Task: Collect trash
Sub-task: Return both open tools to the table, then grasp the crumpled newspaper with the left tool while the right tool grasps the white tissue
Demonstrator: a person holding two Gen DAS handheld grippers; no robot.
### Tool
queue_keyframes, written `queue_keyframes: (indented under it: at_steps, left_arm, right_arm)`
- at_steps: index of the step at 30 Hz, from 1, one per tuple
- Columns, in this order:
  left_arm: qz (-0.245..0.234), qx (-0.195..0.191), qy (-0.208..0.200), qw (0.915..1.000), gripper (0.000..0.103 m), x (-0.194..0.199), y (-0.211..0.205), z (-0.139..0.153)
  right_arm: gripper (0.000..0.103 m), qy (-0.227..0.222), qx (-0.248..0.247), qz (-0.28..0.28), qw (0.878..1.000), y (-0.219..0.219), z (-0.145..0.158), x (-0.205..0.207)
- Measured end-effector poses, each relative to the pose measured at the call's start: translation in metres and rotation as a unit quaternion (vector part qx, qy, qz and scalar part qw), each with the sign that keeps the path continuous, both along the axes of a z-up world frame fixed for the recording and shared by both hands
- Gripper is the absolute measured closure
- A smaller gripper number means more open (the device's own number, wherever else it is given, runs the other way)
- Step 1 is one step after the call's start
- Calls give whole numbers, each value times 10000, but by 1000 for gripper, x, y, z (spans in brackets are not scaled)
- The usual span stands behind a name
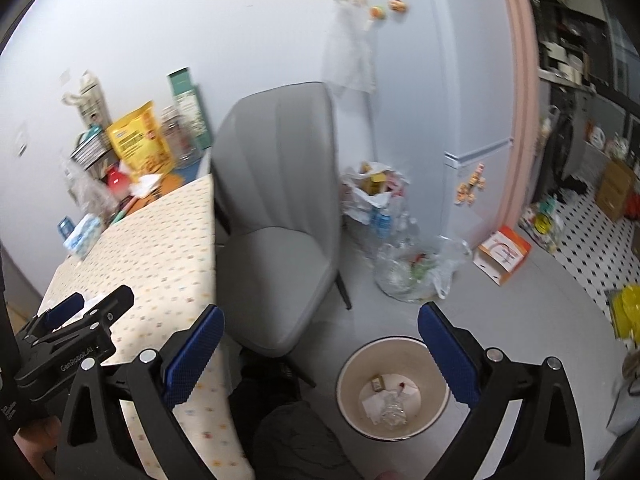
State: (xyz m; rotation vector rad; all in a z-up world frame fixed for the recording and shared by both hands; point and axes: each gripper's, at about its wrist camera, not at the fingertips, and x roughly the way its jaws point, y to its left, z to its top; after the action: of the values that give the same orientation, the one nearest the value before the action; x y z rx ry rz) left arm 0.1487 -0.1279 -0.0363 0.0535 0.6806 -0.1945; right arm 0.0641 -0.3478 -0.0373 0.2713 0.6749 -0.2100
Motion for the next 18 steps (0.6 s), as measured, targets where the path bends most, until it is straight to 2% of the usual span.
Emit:
queue_keyframes:
  at_steps: [10, 18]
  left_arm:
    - [649, -214, -85, 9976, 6, -2, 87, 6]
    - [1129, -245, -123, 9932, 6, -6, 150, 9]
  right_arm:
    - [8, -79, -213, 688, 9974, 84, 18, 22]
    - [8, -29, -188, 1206, 9925, 143, 19, 40]
